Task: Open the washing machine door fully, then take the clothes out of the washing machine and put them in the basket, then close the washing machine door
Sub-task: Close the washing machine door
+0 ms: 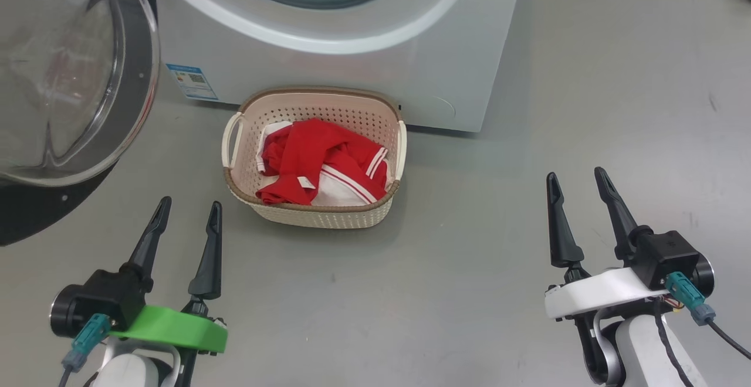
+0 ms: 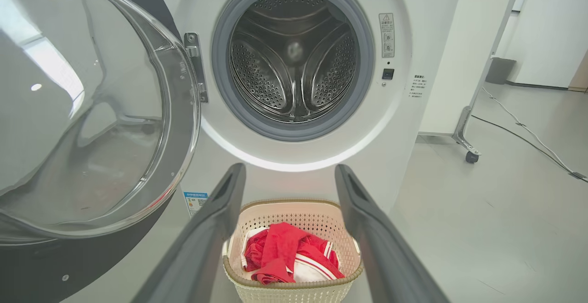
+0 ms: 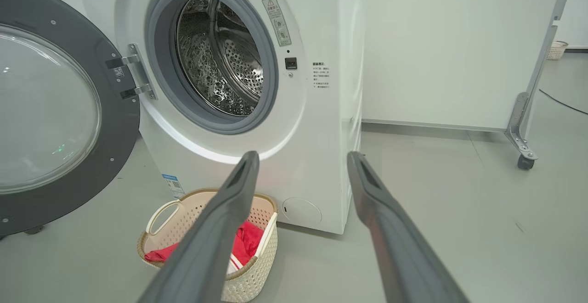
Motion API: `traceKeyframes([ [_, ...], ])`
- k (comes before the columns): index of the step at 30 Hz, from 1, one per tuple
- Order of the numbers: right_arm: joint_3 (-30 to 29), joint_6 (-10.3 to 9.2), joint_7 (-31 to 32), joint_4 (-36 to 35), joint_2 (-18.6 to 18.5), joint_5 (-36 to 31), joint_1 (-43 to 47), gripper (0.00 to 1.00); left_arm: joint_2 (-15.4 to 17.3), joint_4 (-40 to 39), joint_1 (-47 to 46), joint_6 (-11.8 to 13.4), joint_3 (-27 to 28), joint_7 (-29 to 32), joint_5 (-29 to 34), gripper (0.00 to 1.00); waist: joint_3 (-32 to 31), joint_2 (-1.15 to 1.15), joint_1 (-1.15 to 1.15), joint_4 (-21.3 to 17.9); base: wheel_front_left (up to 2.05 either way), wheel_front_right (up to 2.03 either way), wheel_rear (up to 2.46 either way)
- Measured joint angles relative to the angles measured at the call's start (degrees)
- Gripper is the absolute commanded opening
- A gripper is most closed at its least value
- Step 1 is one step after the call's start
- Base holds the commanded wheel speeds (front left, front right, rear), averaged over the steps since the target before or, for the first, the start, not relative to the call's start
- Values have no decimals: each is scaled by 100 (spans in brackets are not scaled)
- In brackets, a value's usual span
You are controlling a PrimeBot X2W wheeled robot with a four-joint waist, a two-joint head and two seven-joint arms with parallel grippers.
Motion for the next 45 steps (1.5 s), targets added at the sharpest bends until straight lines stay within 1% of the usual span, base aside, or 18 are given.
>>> traceKeyframes([
  [3, 13, 20, 0, 13, -8, -26, -5, 100, -25, 7, -4, 0, 9, 0, -25, 100, 39, 0, 0, 197, 0, 0, 0],
  [8, 69, 138, 0, 51, -51, -98, -44, 100, -81, -2, -14, 0, 67, 0, -42, 100, 90, 0, 0, 562, 0, 0, 0],
  [16, 89, 194, 0, 169, -51, -107, -135, 100, -110, 24, -16, 0, 116, 0, -42, 100, 98, 0, 0, 1190, 0, 0, 0],
  [17, 91, 201, 0, 185, -51, -107, -136, 100, -113, 35, -16, 0, 132, 0, -42, 100, 86, 0, 0, 1350, 0, 0, 0],
  [24, 176, 308, 0, 314, -49, -107, -132, 100, -130, 40, -15, 0, 200, 0, -42, 100, 12, 0, 0, 1874, 0, 0, 0],
  [26, 192, 309, 0, 324, -49, -107, -132, 100, -135, 47, -13, 0, 199, 0, -42, 100, -19, 0, 0, 2006, 0, 0, 0],
  [27, 192, 309, 0, 324, -49, -107, -132, 100, -135, 47, -13, 0, 199, 0, -42, 100, -19, 0, 0, 2006, 0, 0, 0],
  [28, 225, 320, 0, 345, -51, -107, -132, 100, -148, 51, -9, 0, 240, 0, -42, 100, -57, 0, 0, 2128, 0, 0, 0],
  [35, 432, 402, 0, 448, -43, -107, -157, 100, -162, -22, 18, 0, 564, 0, -42, 100, -209, 0, 0, 2312, 0, 0, 0],
  [45, 498, 446, 0, 550, -43, -105, -209, 100, -164, -98, 181, 0, 591, 0, -42, 100, -304, 0, 0, 2336, 0, 0, 0],
])
